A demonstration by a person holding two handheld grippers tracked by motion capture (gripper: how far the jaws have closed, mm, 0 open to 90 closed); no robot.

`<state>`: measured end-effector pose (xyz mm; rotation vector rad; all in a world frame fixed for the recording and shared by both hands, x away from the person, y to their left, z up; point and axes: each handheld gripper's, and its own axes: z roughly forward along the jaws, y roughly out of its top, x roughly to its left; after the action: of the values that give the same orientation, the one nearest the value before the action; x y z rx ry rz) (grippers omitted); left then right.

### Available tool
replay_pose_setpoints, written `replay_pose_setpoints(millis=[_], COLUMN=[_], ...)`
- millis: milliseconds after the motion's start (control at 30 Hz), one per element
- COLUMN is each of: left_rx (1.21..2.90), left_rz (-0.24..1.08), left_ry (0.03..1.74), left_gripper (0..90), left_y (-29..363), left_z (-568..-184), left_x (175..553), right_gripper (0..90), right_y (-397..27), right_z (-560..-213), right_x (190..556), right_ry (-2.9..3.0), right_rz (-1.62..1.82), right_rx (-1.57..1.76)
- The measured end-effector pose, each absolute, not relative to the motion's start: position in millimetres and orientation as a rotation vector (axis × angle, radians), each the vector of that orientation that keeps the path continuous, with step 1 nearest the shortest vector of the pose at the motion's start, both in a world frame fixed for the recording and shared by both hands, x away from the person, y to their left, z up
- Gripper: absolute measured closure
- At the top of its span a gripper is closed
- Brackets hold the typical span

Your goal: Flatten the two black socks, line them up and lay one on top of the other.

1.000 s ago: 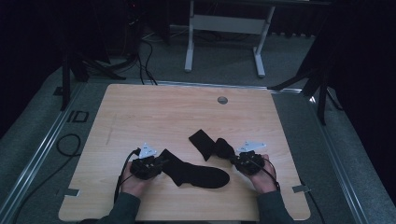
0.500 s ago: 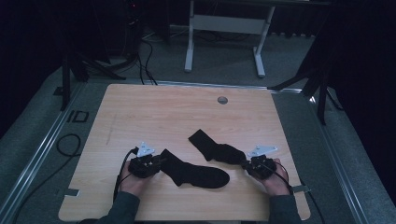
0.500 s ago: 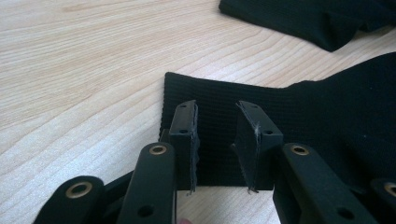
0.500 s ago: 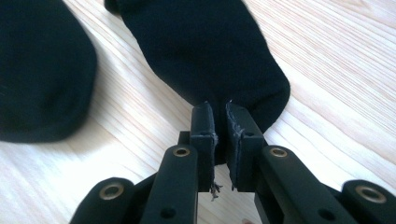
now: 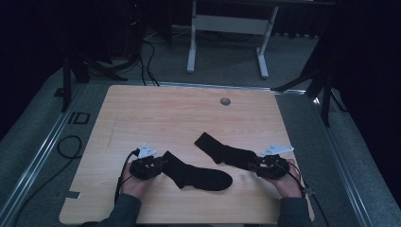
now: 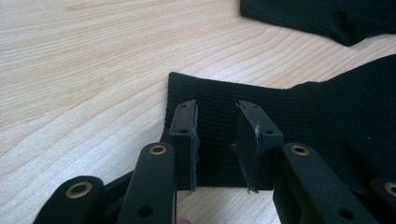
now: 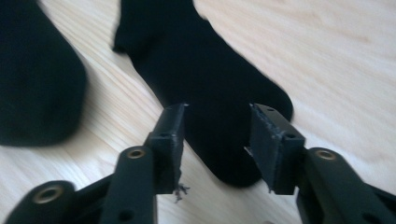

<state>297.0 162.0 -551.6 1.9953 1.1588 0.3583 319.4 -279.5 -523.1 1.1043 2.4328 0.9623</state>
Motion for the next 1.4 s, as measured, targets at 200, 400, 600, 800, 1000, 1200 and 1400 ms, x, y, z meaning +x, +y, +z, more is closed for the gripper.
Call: replay_pose_setpoints(millis=[200,400,600,800,1000,1200,1400], left_rx=[1.998,1.998,1.998,2.0,1.998,1.996,1.994], left_rz=[0.355,0.355,0.353,0.35,0.348,0.346,0.347], left_ry=[1.16,1.154,1.152,1.152,1.155,1.156,1.159], left_gripper=[68.8,68.8,68.6,68.5,68.5,68.3,68.3], left_y=[160.2,161.5,161.0,160.8,160.6,160.1,159.9], left_z=[-552.0,-551.5,-551.4,-551.5,-551.6,-551.8,-551.6], left_x=[296.5,296.7,296.5,296.8,296.9,297.0,296.2], right_gripper=[51.3,51.7,55.2,55.4,52.6,51.7,59.7], right_y=[-252.7,-214.8,-179.3,-153.3,-137.9,-130.0,-130.2], right_z=[-514.4,-513.5,-516.5,-525.8,-534.2,-546.4,-546.9], right_x=[328.6,350.2,371.7,394.6,408.2,421.1,419.6], right_ry=[2.444,2.482,2.529,2.57,2.619,2.639,2.612], right_rz=[1.021,1.011,0.978,0.936,0.881,0.858,0.862], right_rx=[1.047,0.991,0.929,0.912,0.89,0.942,0.958])
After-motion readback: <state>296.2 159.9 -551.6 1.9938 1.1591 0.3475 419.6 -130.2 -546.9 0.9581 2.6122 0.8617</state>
